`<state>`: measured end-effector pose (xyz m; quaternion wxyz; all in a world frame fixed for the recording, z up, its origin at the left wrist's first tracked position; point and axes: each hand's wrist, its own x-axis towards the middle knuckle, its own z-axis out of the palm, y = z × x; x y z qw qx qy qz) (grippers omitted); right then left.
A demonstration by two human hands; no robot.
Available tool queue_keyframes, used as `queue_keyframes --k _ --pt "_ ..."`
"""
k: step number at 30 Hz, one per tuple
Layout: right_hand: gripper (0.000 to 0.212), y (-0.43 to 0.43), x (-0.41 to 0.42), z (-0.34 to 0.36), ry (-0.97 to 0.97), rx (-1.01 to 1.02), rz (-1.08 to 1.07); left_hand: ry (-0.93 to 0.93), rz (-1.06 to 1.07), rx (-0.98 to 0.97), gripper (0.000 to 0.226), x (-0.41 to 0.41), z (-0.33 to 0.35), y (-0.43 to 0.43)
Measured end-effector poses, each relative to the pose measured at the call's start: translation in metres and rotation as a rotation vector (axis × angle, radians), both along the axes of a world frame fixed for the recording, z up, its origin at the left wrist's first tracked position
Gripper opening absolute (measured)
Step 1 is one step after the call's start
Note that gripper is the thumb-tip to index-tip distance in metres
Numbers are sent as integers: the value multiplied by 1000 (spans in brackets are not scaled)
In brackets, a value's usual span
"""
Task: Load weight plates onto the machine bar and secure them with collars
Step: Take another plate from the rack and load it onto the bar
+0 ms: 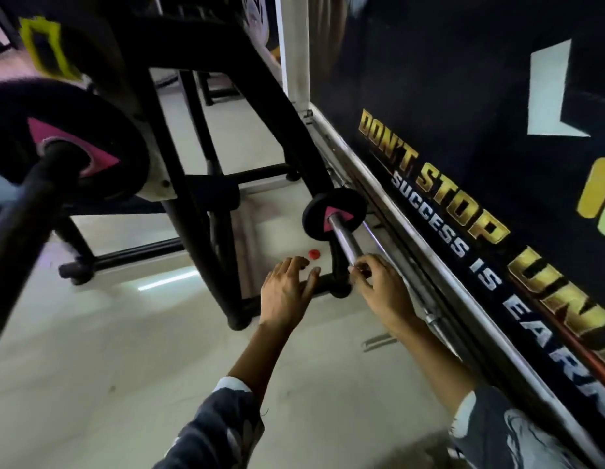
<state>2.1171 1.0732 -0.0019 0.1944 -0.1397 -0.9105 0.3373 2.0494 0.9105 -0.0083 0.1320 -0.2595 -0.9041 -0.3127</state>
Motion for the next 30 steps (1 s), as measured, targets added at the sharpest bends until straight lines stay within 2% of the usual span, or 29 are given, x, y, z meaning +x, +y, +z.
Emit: queue_keyframes --k 9,12,15,18,20,23,24,27,30 --pt "16 124 -152 -86 -113 -39 34 -197 115 78 27 -144 -88 120" --pt "13 160 -213 -132 -51 -129 87 -254 167 138 24 -207 -137 151" --pt "28 186 -265 -175 113 -203 69 -230 223 252 37 -256 -181 166" --pt "52 201 -306 -206 155 -337 25 -231 221 432 60 -287 -207 169" --pt "54 209 -330 -222 171 -447 38 -292 147 503 57 -307 -217 170" --pt "40 221 -349 -238 205 -541 45 -297 -26 514 46 -328 -221 170" --pt "41 225 -351 -243 210 -564 36 -295 -61 520 42 -332 -222 170" --pt "57 226 -352 -250 280 -620 -21 -280 -42 580 30 -339 -224 174" --pt "49 220 -352 -247 348 -653 -50 -250 35 631 29 -339 -221 178"
